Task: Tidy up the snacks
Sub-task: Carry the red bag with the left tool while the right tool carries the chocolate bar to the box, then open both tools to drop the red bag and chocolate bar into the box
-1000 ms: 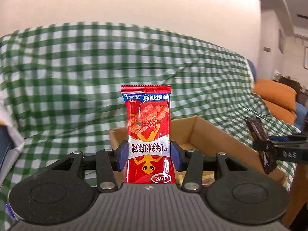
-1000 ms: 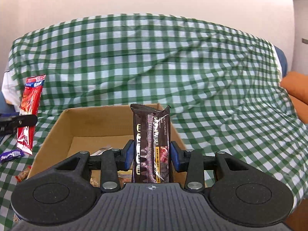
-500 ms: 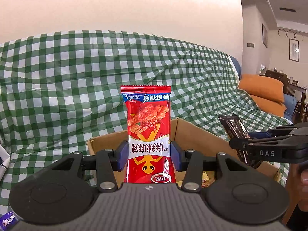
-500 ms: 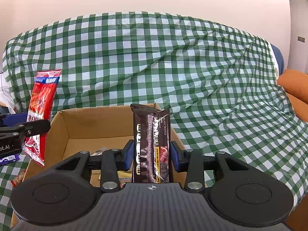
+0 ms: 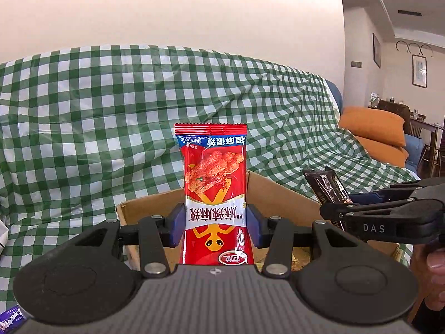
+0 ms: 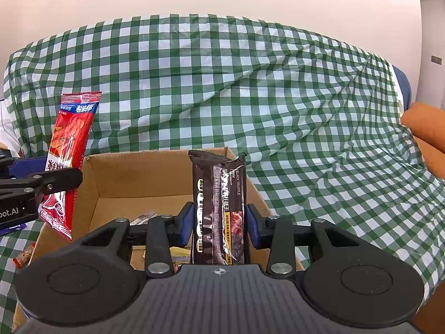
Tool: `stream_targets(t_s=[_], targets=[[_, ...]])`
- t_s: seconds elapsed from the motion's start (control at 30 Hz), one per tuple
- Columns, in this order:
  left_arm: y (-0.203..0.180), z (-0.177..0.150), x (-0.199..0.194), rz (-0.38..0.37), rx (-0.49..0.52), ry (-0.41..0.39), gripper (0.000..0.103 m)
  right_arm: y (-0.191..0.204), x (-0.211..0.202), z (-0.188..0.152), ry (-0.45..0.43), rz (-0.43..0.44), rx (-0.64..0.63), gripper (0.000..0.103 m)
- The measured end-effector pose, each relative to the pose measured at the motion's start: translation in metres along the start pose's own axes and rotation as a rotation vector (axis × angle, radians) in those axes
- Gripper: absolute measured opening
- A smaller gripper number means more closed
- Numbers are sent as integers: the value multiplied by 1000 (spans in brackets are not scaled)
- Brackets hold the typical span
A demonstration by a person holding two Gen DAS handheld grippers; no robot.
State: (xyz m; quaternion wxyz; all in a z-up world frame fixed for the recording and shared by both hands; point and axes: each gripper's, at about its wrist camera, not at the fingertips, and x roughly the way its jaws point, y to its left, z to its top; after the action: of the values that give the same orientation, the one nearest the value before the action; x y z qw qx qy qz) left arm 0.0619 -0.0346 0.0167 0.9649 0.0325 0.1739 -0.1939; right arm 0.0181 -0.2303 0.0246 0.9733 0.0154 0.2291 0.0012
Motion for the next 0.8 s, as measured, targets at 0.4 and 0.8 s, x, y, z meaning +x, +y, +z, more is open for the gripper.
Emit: stream_targets(t_s=[0.4,0.8], targets=[[0,-1,1,-16,10,0,51,1,-1,2,1,0,-5,41],[0,0,-1,-26,9,-14,51,3,-2,4,-5,-3,-12,41]])
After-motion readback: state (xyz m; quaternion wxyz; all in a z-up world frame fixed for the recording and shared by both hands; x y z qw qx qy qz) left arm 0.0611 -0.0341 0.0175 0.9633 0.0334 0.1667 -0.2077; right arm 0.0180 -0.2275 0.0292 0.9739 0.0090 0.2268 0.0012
